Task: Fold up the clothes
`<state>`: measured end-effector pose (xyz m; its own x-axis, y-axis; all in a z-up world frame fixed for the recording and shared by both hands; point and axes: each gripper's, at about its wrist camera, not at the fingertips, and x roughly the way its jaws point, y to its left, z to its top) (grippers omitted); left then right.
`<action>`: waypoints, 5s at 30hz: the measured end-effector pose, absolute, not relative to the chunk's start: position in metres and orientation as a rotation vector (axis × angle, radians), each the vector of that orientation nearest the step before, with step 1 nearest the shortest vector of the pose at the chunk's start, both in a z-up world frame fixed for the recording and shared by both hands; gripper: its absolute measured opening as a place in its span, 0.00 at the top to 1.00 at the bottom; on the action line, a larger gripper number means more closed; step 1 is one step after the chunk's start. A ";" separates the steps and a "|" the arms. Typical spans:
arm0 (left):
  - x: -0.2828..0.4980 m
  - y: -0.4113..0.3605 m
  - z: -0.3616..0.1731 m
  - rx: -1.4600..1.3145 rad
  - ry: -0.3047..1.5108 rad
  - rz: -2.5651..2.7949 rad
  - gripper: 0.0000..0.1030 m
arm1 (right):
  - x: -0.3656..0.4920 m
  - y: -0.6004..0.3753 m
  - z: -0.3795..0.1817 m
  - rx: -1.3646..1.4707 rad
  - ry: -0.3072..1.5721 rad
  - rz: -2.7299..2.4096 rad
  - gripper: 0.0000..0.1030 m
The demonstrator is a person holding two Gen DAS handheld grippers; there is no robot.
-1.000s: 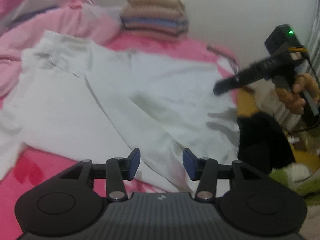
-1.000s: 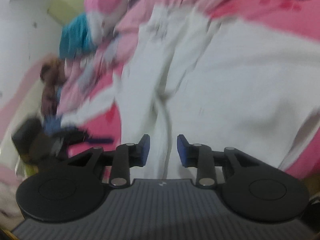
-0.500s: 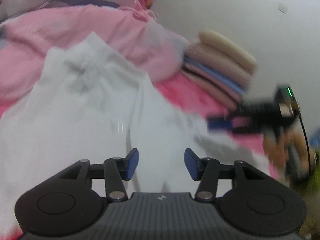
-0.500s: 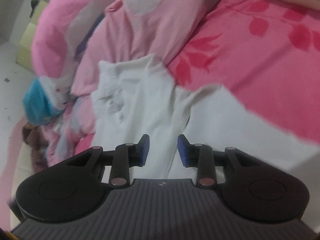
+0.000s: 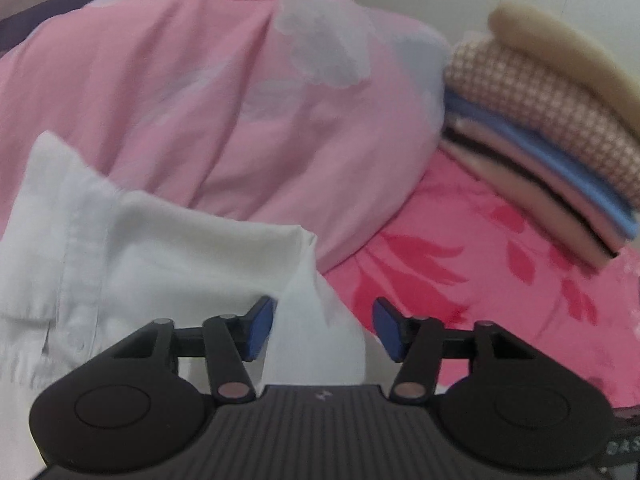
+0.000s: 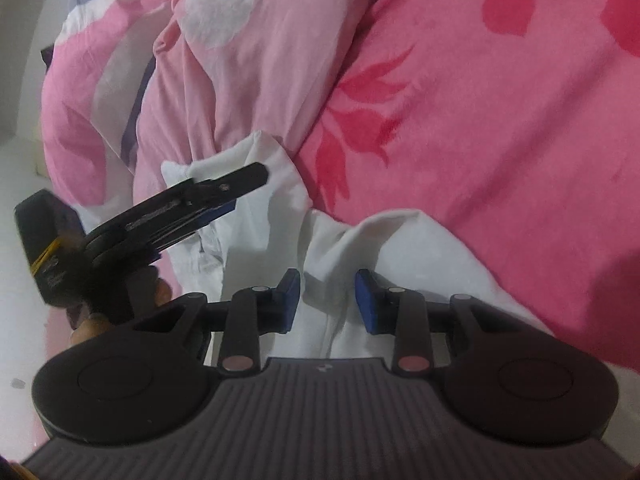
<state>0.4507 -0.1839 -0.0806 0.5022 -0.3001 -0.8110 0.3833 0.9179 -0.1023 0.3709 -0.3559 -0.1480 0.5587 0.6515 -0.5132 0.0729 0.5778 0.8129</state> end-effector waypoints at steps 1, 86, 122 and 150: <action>0.459 -0.191 -0.083 0.110 0.973 -0.400 0.65 | 0.373 -0.356 -0.150 0.918 0.928 0.406 0.71; 0.121 -0.066 -0.093 0.309 0.776 -0.723 0.69 | 0.070 -0.248 -0.089 0.104 0.748 0.581 0.90; 0.155 -0.057 -0.082 0.180 0.727 -0.534 0.53 | 0.125 -0.345 -0.066 0.056 0.547 0.220 0.84; 0.172 -0.069 -0.102 0.192 0.778 -0.496 0.52 | 0.110 -0.491 -0.123 0.548 0.503 -0.076 0.99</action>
